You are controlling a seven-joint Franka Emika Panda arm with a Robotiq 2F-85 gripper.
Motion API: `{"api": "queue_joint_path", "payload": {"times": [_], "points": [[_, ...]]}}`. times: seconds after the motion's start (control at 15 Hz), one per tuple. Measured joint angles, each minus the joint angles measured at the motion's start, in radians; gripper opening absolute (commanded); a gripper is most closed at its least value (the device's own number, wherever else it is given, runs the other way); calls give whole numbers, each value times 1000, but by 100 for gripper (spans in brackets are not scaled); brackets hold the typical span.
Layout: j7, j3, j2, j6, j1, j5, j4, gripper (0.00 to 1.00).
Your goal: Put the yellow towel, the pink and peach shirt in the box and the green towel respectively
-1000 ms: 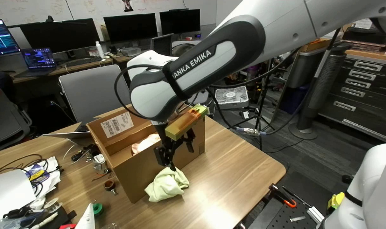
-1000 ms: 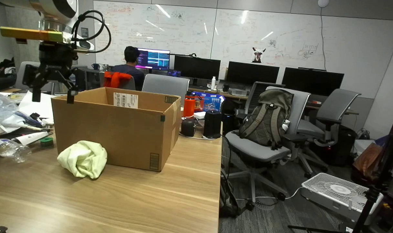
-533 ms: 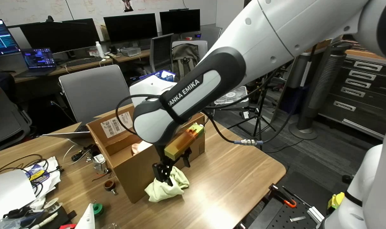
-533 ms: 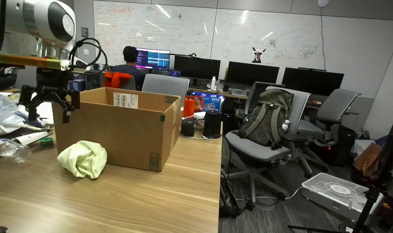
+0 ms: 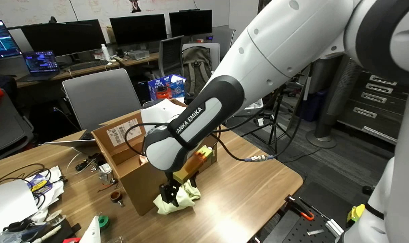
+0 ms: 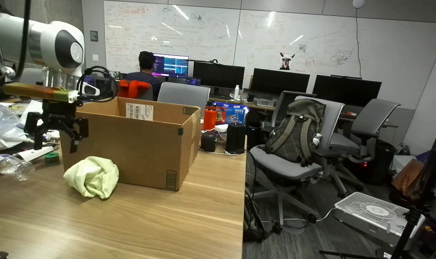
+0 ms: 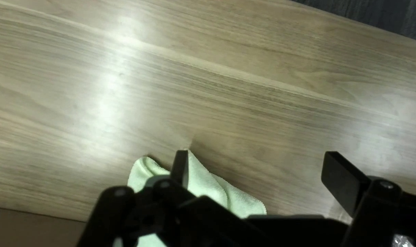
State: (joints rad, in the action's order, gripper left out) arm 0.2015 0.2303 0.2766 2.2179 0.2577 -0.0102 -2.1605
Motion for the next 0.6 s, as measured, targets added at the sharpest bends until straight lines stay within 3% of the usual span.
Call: {"api": "queue_joint_path", "payload": {"times": [0.6], "points": [[0, -8, 39, 125, -1, 0, -9, 100]]}}
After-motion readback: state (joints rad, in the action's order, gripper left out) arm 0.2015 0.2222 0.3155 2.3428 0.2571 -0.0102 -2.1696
